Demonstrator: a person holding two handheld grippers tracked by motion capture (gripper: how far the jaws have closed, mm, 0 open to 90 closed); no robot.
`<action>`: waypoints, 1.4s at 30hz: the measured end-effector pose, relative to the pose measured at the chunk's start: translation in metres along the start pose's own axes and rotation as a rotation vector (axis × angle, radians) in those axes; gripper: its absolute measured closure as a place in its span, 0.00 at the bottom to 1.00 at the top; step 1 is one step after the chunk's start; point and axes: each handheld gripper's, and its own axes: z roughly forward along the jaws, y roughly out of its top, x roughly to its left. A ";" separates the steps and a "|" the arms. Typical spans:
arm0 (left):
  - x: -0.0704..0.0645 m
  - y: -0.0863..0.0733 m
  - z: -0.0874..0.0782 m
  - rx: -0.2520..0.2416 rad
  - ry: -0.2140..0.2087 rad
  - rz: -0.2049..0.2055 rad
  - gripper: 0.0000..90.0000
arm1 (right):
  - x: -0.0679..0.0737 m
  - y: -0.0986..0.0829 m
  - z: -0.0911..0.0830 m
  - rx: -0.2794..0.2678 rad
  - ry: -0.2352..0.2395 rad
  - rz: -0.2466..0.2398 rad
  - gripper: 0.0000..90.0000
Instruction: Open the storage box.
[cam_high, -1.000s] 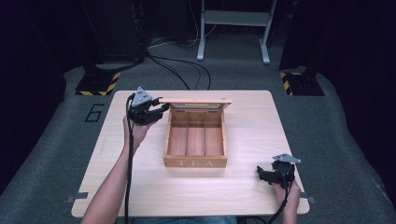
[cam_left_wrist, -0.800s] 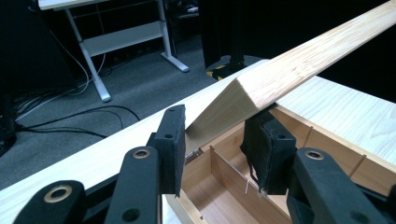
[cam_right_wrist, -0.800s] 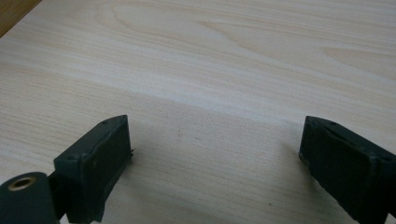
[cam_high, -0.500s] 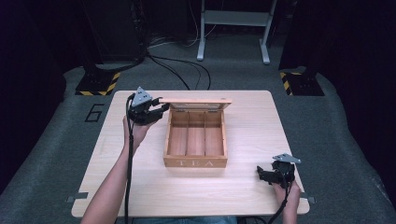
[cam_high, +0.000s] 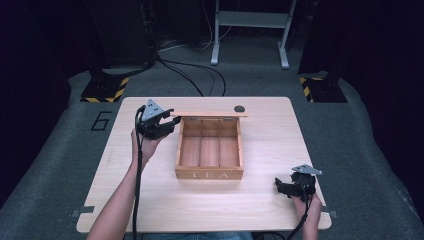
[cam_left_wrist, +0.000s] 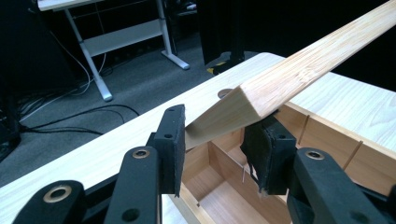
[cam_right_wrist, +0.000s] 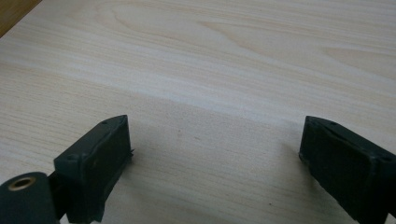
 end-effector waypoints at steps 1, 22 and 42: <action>-0.002 -0.002 0.000 -0.002 0.000 -0.006 0.65 | 0.000 0.000 0.000 0.000 0.000 0.000 0.09; -0.027 -0.045 -0.013 0.022 0.008 0.034 0.64 | 0.000 0.000 0.000 0.001 0.001 -0.006 0.09; -0.039 -0.084 -0.013 0.031 -0.006 -0.022 0.65 | 0.000 0.000 0.000 0.000 0.000 -0.008 0.09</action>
